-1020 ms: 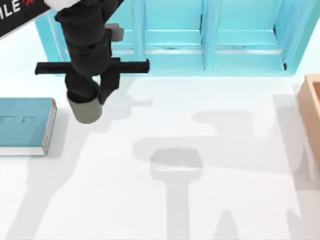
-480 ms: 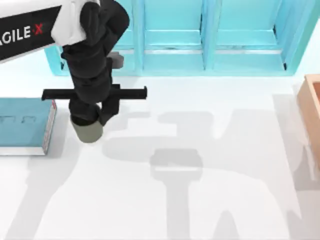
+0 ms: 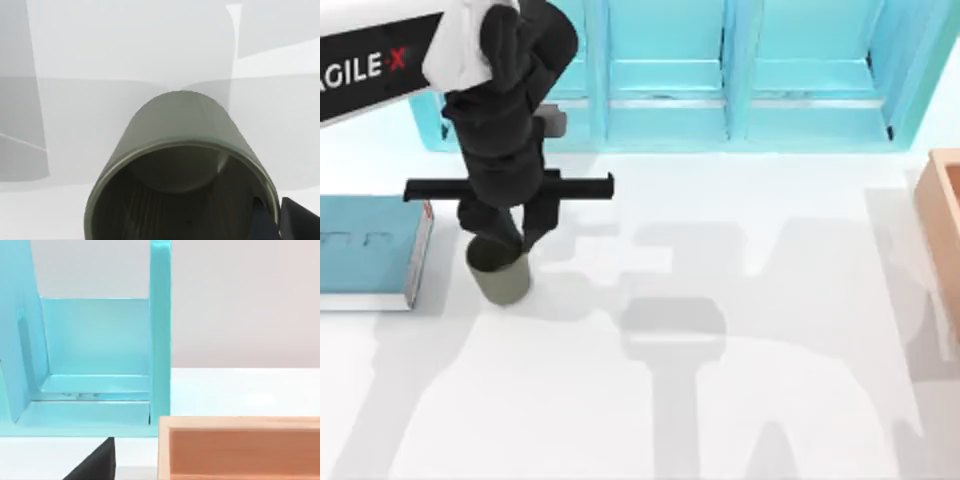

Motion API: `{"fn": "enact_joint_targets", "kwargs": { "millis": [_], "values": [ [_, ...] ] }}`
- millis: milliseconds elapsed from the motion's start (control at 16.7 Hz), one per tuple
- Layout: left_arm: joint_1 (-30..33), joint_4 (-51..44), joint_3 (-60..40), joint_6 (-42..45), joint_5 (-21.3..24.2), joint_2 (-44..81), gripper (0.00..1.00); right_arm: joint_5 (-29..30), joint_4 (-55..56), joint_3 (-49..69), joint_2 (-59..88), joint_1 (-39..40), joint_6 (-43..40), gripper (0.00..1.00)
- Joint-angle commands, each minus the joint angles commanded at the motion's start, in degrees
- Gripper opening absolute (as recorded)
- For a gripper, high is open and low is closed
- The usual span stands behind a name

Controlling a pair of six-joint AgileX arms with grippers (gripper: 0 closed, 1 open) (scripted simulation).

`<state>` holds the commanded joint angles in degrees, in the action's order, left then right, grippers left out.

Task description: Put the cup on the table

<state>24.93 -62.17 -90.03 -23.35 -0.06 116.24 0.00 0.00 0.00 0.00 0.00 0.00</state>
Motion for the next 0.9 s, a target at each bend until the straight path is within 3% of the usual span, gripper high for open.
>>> {"fn": "enact_joint_targets", "kwargs": {
  "millis": [540, 900],
  "values": [
    [0.0, 0.0, 0.0, 0.0, 0.0, 0.0, 0.98, 0.0, 0.0, 0.0, 0.0, 0.0, 0.0, 1.0],
    [0.0, 0.0, 0.0, 0.0, 0.0, 0.0, 1.0, 0.0, 0.0, 0.0, 0.0, 0.0, 0.0, 1.0]
  ]
}}
